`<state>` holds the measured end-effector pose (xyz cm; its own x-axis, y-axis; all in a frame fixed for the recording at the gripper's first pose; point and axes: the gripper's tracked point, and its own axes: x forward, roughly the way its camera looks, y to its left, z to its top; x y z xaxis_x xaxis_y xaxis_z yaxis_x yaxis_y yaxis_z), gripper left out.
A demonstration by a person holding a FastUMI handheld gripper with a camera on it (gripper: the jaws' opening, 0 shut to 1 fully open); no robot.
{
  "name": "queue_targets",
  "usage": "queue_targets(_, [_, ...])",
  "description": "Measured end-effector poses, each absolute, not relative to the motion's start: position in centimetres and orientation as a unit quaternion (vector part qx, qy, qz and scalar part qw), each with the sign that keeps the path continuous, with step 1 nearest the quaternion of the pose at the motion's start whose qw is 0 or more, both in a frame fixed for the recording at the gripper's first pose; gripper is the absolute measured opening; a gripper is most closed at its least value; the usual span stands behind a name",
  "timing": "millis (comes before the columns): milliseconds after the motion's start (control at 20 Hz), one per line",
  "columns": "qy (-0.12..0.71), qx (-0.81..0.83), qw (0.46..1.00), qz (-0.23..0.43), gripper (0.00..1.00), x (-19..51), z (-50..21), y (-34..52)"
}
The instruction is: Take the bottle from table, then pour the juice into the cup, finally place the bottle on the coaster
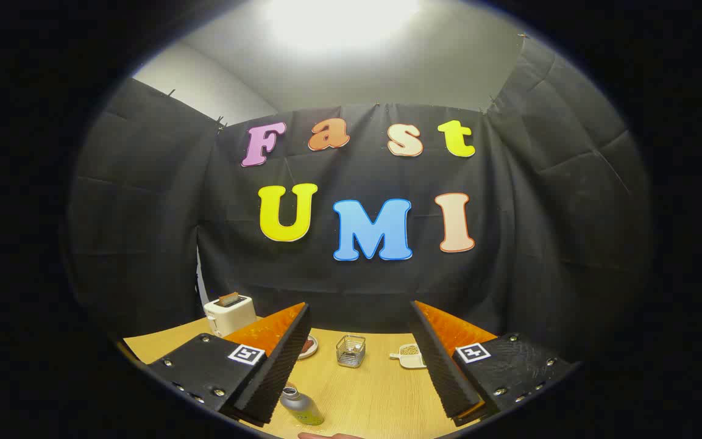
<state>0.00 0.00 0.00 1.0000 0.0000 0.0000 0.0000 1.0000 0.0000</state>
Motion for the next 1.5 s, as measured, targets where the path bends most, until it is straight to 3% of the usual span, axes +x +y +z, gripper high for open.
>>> queue_targets(750, [0.0,0.004,1.0,0.009,0.98,-0.3,-0.6,0.8])
queue_targets(1500, [0.01,0.033,0.999,0.037,0.98,0.3,-8.4,3.5])
